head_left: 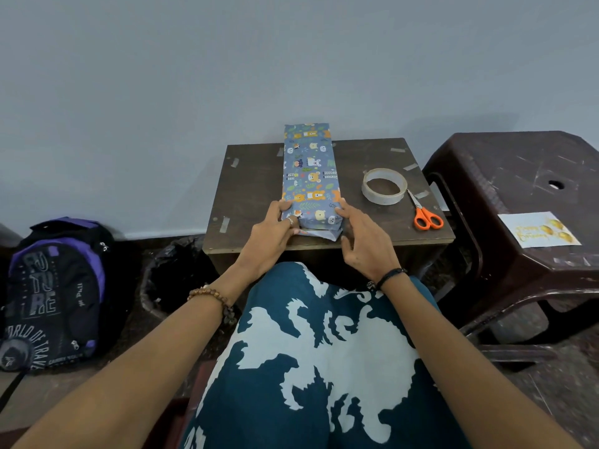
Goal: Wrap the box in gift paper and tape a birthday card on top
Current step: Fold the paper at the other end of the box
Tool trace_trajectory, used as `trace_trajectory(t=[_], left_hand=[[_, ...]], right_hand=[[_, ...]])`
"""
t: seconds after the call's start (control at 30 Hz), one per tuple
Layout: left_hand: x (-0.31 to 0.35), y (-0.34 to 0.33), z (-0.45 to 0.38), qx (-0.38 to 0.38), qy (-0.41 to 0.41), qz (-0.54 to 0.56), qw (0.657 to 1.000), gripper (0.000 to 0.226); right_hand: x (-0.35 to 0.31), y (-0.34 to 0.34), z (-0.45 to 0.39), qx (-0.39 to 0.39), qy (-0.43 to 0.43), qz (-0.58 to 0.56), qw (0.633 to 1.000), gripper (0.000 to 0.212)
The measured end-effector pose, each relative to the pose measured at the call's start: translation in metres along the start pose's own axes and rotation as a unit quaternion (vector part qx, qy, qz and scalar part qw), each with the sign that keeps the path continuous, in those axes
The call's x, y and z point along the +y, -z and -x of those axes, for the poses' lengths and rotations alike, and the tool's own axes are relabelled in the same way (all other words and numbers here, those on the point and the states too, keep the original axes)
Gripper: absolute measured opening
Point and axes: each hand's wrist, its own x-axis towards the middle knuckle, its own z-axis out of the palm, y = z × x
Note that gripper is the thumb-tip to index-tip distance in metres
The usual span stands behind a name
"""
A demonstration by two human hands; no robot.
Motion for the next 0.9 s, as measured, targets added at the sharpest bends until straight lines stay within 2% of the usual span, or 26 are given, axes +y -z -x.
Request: trace_trajectory(t=[0.1,0.3,0.5,0.57,0.7,0.9], left_hand=[[-0.001,0.000,-0.001,0.008,0.005,0.017,1.000,0.017],[-0.004,-0.003,-0.002,0.016,0.008,0.028,0.999,0.014],[-0.010,0.001,0.002,0.015,-0.029,0.021,0.999,0.019],[-0.011,0.005,0.004,0.007,-0.044,0.031,0.999,0.020],[-0.016,0.005,0.007,-0.020,-0.076,0.003,0.997,0.048],[-0.021,0.001,0.009,0.001,-0.062,0.004,0.998,0.038]], right_hand=[[0.000,-0.004,-0.001,-0.020,-0.006,0.010,1.000,0.057],[0.002,-0.005,-0.002,0.014,0.022,0.037,0.999,0.048],[0.000,-0.011,-0.004,0.064,0.077,0.098,0.990,0.012],[0.002,-0.011,-0.004,0.073,0.074,0.089,0.991,0.014],[0.002,-0.011,-0.005,0.082,0.060,0.065,0.993,0.011],[0.002,-0.012,-0.006,0.082,0.046,0.045,0.995,0.009]])
